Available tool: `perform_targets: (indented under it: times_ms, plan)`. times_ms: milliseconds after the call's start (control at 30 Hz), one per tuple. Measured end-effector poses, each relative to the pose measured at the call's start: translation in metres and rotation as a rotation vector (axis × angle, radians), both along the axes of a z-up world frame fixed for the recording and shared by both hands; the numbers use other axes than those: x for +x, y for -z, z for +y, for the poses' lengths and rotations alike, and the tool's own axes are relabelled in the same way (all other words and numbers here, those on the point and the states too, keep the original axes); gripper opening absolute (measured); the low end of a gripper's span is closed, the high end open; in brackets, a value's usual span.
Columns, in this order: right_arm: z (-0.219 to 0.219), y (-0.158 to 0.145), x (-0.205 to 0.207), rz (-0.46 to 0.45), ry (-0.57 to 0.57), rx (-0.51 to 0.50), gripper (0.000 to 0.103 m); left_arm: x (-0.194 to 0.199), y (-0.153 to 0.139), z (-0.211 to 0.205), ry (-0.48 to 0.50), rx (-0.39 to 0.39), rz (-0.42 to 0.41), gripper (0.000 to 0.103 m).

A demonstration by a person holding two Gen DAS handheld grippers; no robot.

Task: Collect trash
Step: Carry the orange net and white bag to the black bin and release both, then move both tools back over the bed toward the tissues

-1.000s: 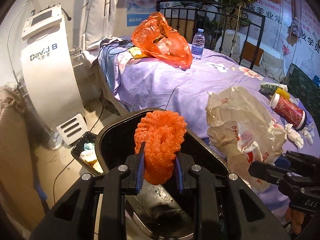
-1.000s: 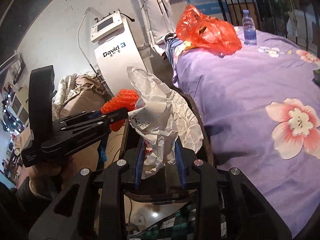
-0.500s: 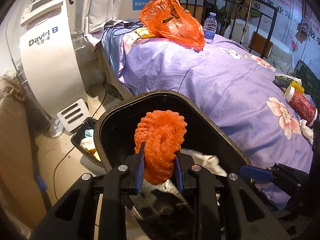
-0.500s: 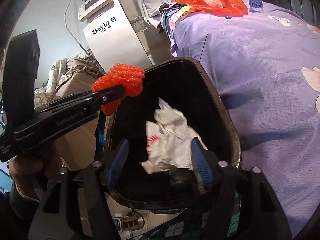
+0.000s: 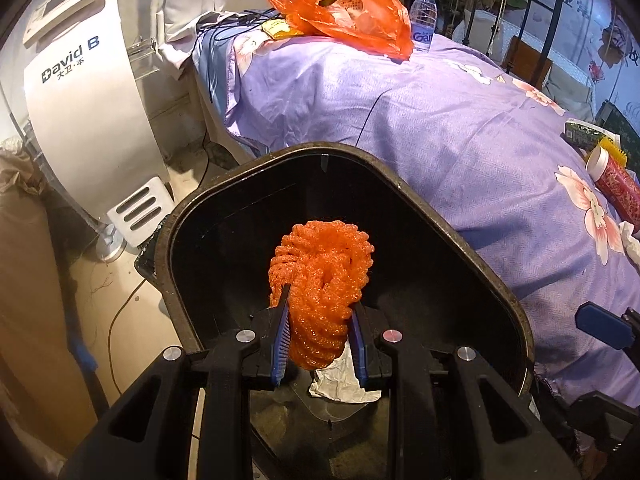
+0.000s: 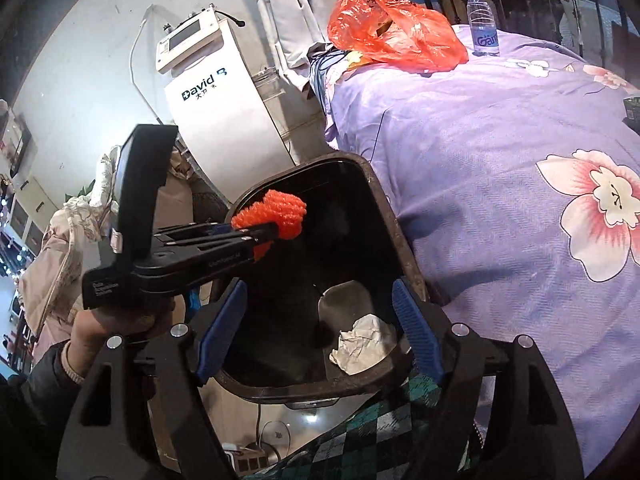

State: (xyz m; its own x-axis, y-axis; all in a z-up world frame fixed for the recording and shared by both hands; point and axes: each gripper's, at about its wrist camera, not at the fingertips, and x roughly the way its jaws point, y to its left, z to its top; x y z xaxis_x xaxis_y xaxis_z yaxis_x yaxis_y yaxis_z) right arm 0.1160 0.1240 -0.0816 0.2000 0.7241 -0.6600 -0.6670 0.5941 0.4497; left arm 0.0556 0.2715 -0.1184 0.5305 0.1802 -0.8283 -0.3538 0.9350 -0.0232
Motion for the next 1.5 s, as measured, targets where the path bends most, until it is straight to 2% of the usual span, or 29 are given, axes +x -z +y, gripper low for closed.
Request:
perform_targets:
  times_ms: [133,267,400,667,733,1067,1267,1500]
  plan:
    - [-0.008,-0.003,0.0,-0.007,0.016,0.01,0.076,0.003,0.008,0.001,0.002,-0.028,0.019,0.035]
    - [-0.013,-0.004,0.003,0.002,0.029,0.019,0.076,0.004,0.009,-0.001,-0.001,-0.009,0.017,0.069]
    - [-0.016,-0.007,0.001,-0.022,0.041,0.01,0.076,0.005,0.007,-0.004,0.0,0.014,0.008,0.085]
    - [-0.028,-0.018,-0.001,-0.09,0.093,0.041,0.077,0.004,-0.002,-0.01,-0.008,0.028,-0.023,0.092]
    - [-0.034,-0.023,-0.002,-0.126,0.117,0.039,0.081,0.003,-0.008,-0.016,0.007,0.032,-0.043,0.094]
    - [-0.082,-0.046,-0.002,-0.261,0.243,0.019,0.087,0.009,-0.038,-0.067,0.136,0.002,-0.145,0.095]
    - [-0.141,-0.051,0.0,-0.275,0.352,-0.015,0.09,0.017,-0.056,-0.108,0.248,-0.022,-0.216,0.097]
    - [-0.246,-0.046,0.004,-0.294,0.527,-0.083,0.09,0.039,-0.059,-0.165,0.416,-0.093,-0.224,0.097]
